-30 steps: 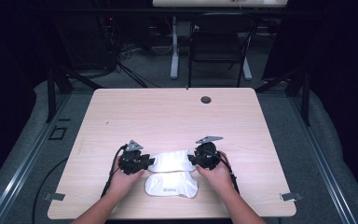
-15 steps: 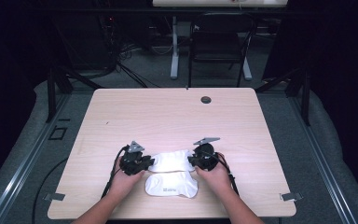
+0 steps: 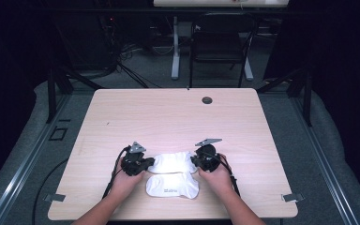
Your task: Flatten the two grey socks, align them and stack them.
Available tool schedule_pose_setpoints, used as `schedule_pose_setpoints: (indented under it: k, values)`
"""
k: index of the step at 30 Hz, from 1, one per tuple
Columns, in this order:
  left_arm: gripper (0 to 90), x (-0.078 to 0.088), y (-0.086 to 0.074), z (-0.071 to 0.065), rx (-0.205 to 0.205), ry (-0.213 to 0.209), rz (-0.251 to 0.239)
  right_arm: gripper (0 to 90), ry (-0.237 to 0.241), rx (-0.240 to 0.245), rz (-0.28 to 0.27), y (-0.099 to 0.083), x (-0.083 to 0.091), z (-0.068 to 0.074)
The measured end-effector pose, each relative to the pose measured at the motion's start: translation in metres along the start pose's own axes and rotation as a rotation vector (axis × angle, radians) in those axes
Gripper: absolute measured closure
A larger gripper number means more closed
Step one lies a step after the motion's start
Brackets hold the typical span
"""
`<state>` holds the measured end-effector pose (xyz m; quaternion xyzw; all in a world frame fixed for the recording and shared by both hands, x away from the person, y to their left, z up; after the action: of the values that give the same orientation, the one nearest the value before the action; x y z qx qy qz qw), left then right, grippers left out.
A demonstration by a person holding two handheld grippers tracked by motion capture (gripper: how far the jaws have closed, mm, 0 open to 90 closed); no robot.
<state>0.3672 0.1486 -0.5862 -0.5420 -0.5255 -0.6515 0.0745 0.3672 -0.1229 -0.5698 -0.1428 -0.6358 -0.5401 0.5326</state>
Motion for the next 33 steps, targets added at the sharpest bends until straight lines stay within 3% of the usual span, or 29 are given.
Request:
schedule_pose_setpoints:
  k: [14,33]
  values:
    - [87.2,0.009,0.002,0.000,0.017,-0.014,-0.030,85.9,0.025,-0.003,-0.038,0.006,0.007,0.004]
    - [87.3,0.034,0.019,-0.008,-0.019,-0.037,-0.079,86.0,0.044,0.033,-0.086,0.019,0.032,0.013]
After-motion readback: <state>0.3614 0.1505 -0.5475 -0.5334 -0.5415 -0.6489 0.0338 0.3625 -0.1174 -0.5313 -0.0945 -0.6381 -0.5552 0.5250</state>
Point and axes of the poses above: each handheld gripper's, and its own axes: x roughly backward along the jaws, y roughly out of its top, z roughly to its left, the point moved 1 cm from there along -x, roughly forward along the jaws, and after that the axes turned 8 degrees about z, right-handed, at the moved point
